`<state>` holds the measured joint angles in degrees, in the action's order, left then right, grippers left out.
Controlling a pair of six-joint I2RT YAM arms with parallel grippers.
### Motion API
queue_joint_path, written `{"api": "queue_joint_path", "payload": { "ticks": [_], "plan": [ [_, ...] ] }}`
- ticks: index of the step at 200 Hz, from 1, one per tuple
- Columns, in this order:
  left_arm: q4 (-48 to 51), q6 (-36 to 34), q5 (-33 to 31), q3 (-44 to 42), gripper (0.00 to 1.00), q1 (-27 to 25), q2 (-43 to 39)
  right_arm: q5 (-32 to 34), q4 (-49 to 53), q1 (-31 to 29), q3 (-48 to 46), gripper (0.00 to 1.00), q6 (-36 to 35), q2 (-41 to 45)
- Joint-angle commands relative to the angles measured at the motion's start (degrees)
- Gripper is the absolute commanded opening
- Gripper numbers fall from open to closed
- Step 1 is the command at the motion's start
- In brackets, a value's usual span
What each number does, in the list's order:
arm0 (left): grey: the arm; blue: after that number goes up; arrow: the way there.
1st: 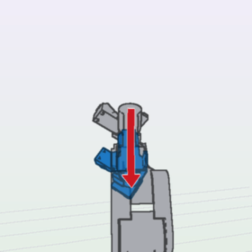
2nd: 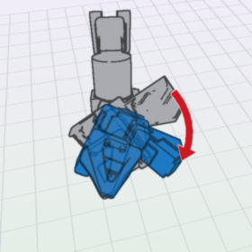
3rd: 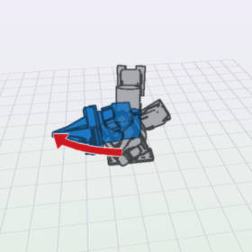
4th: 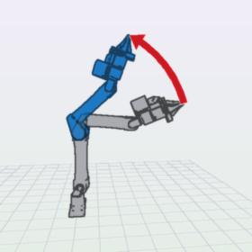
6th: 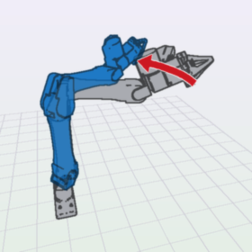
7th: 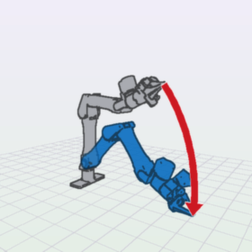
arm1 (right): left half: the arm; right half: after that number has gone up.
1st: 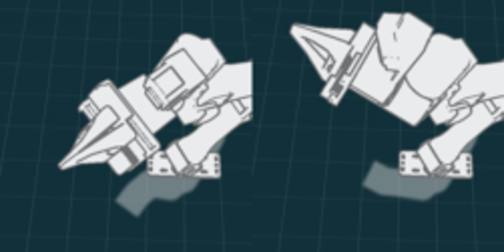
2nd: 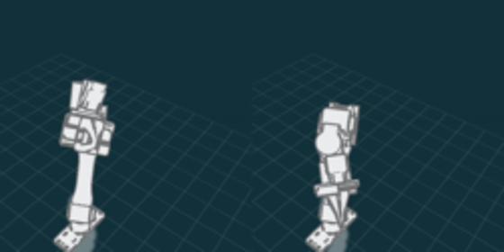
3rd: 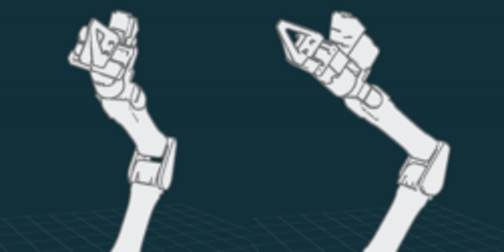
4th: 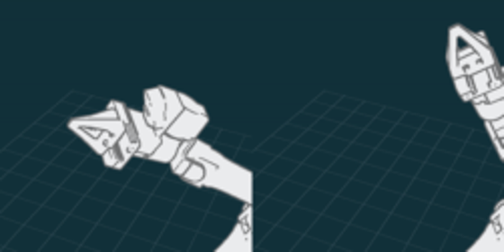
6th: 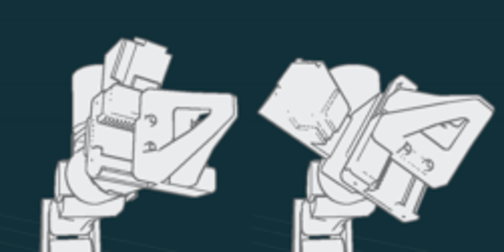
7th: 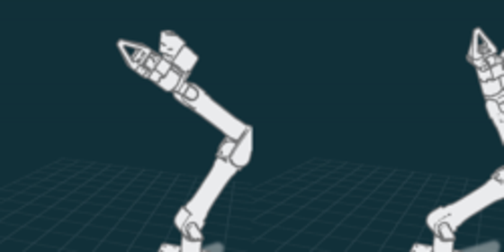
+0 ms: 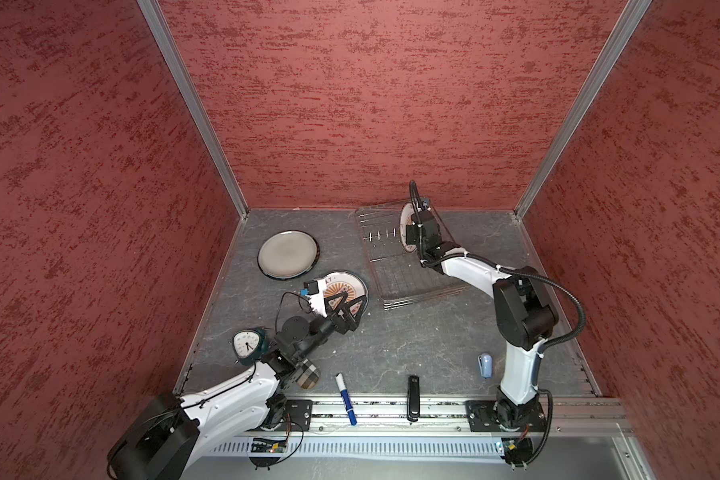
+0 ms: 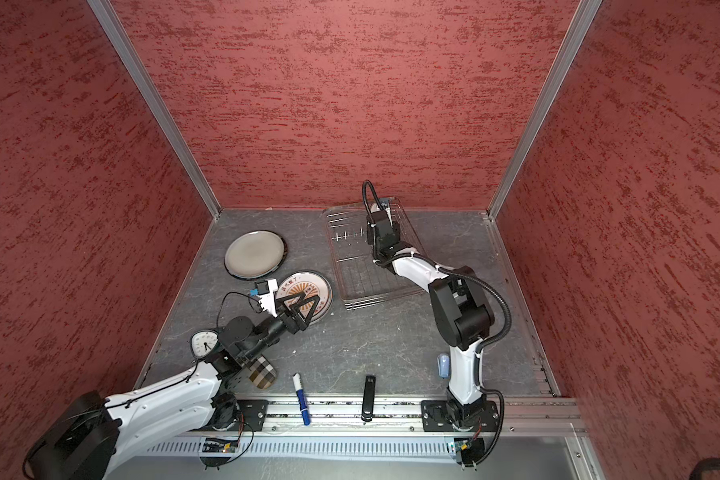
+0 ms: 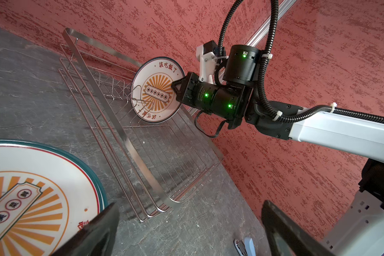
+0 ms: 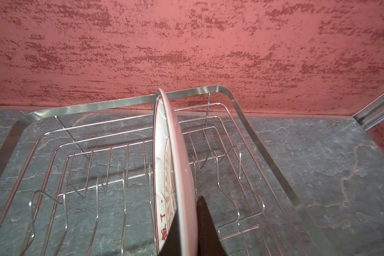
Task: Unload the plates from the dish rack
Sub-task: 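Close the right gripper on the plate rim and lift it out of the rack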
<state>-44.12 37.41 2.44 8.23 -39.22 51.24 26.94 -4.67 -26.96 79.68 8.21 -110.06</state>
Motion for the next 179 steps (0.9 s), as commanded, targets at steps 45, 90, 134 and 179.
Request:
{"api": "queue_joint_path", "payload": {
  "ticks": [45, 90, 134, 179],
  "plan": [
    [1.8, -0.8, -1.8, -1.1, 0.99, -0.3, -2.8, 5.4, -8.3, -0.8, -7.0, 0.03, -2.0, 11.8],
    [1.7, -0.5, -1.8, -1.7, 0.99, -0.4, -4.2, 4.2, -13.7, -0.9, -16.8, 0.01, -0.7, 21.7],
    [1.3, -0.1, -1.3, -2.4, 0.99, -0.5, -5.2, -9.5, -16.4, -0.3, -26.4, 0.00, 5.6, 33.6],
    [-1.6, 0.0, 1.8, -3.2, 0.99, -0.6, -5.7, -22.7, -22.2, 1.3, -36.0, 0.00, 11.8, 43.0]
  ]
}}
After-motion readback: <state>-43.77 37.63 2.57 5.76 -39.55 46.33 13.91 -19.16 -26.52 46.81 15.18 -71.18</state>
